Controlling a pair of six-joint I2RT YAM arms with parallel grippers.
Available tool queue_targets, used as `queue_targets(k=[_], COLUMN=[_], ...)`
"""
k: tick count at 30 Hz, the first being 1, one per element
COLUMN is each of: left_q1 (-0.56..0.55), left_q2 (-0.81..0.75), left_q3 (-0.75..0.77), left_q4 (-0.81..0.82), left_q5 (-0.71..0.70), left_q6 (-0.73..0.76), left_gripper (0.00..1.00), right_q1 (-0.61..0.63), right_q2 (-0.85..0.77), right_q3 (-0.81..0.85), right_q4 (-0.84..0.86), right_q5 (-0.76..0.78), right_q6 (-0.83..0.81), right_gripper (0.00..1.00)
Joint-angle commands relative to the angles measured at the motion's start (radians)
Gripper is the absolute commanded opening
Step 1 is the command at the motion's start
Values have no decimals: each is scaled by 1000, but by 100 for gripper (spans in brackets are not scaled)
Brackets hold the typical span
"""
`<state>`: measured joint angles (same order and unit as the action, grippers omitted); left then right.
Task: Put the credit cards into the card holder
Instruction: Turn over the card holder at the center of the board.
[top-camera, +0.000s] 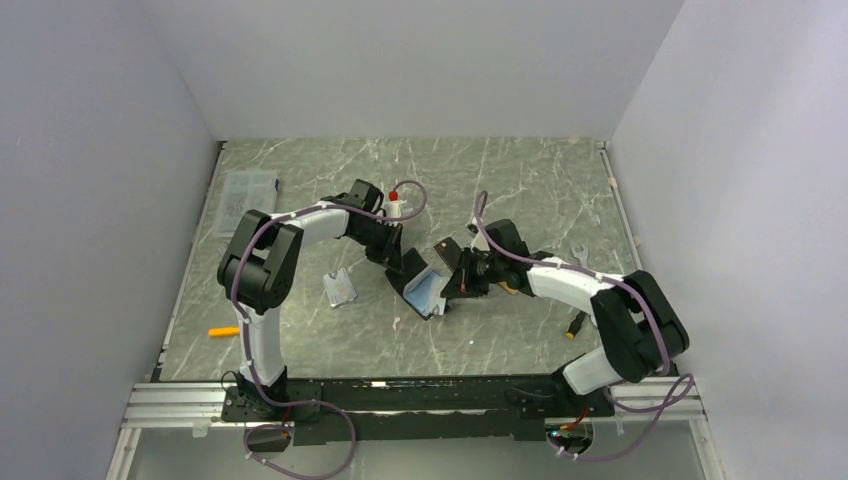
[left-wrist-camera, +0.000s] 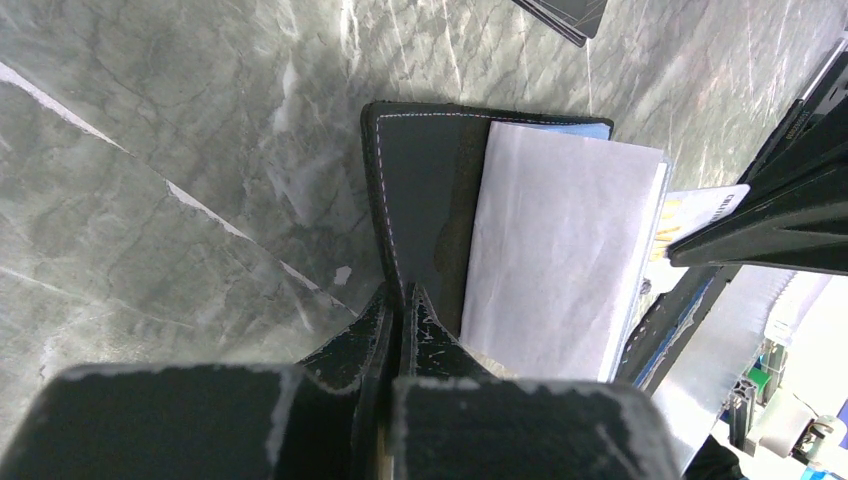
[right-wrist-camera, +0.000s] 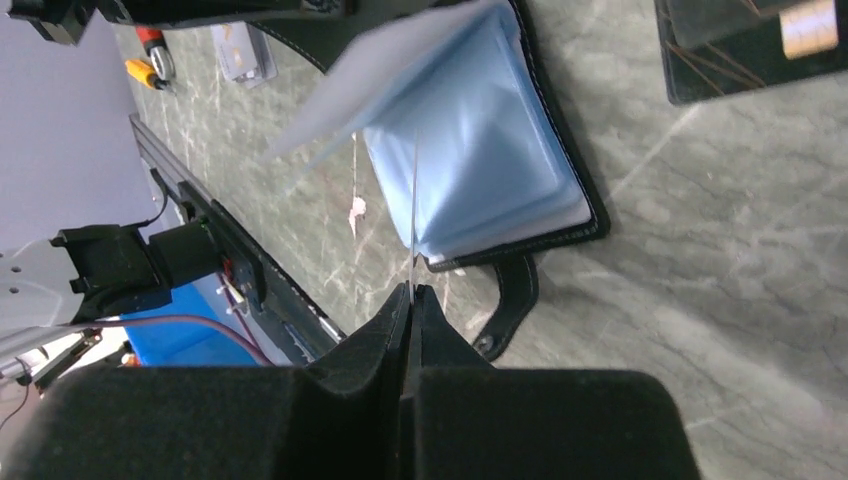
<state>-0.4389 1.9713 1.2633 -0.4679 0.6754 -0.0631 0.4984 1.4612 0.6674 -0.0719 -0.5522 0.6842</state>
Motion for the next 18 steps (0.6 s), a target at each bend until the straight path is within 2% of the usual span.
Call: queue_targets(k=[1,5,13,18], left_q1=[1,1,20,73], left_q2=[-39,-36,-12,1], left_q3=[-5,-9,-7,-18], left_q4=[10,12,-13,-27], left_q5=[21,35,138,217], left_q6=[26,28,49,51], left_gripper=[3,7,33,37], right_q1=[20,48,76,75], right_q2=[42,86,205,230], right_q3=[83,119,185,167], right_q4=[117,160,151,146], right_q5=[-15,-13,34,65], right_q6=[14,22,-2,-20], right_gripper=[0,0,0,0])
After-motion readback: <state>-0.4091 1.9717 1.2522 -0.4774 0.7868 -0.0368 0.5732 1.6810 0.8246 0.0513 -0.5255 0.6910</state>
